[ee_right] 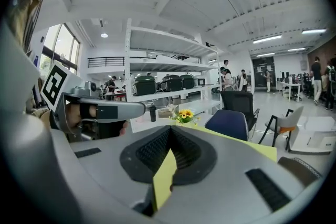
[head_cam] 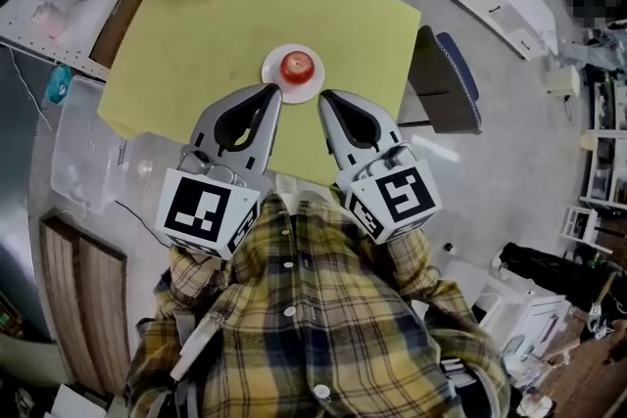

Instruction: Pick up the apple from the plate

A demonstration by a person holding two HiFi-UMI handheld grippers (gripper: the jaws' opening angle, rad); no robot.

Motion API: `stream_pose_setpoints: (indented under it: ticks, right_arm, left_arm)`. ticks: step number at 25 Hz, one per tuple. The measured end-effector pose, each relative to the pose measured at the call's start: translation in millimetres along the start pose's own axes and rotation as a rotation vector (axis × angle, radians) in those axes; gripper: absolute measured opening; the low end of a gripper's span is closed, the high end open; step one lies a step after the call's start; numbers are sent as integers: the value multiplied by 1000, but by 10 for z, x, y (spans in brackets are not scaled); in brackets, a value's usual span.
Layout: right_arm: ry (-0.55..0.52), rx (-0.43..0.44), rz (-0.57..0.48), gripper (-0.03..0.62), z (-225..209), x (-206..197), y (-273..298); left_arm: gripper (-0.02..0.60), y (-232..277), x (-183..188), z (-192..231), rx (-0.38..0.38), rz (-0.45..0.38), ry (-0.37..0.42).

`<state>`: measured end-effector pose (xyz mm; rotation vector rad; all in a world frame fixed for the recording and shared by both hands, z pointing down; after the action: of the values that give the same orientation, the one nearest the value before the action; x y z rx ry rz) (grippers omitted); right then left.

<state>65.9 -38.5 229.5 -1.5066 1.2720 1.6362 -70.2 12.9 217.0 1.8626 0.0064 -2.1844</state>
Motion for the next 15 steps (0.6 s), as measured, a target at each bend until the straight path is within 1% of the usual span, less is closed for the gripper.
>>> stream_pose_setpoints:
  ticks: [3,9,15]
  right_arm:
    - [21,-62,-2,-3,-35,52,214]
    - [71,-203,-11,-3,-38,156,643]
    - [116,-311,-6,-3,-27,195,996]
  left_arm:
    - [-2,162,65,253,-62,17,9]
    - [-2,470,210,753,-215,55,44]
    - [-2,705,255,1131,-333,99,66]
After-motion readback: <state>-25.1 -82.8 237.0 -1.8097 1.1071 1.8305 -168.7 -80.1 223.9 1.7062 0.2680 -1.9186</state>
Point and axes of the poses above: the fingertips, and each gripper's own axes: y forward along the fingers, z to its left, x out of its top, the point moved 7 cm from there along -y, backward along the fingers, and after that the axes turned 8 degrees about x, right-handed, at the moved point
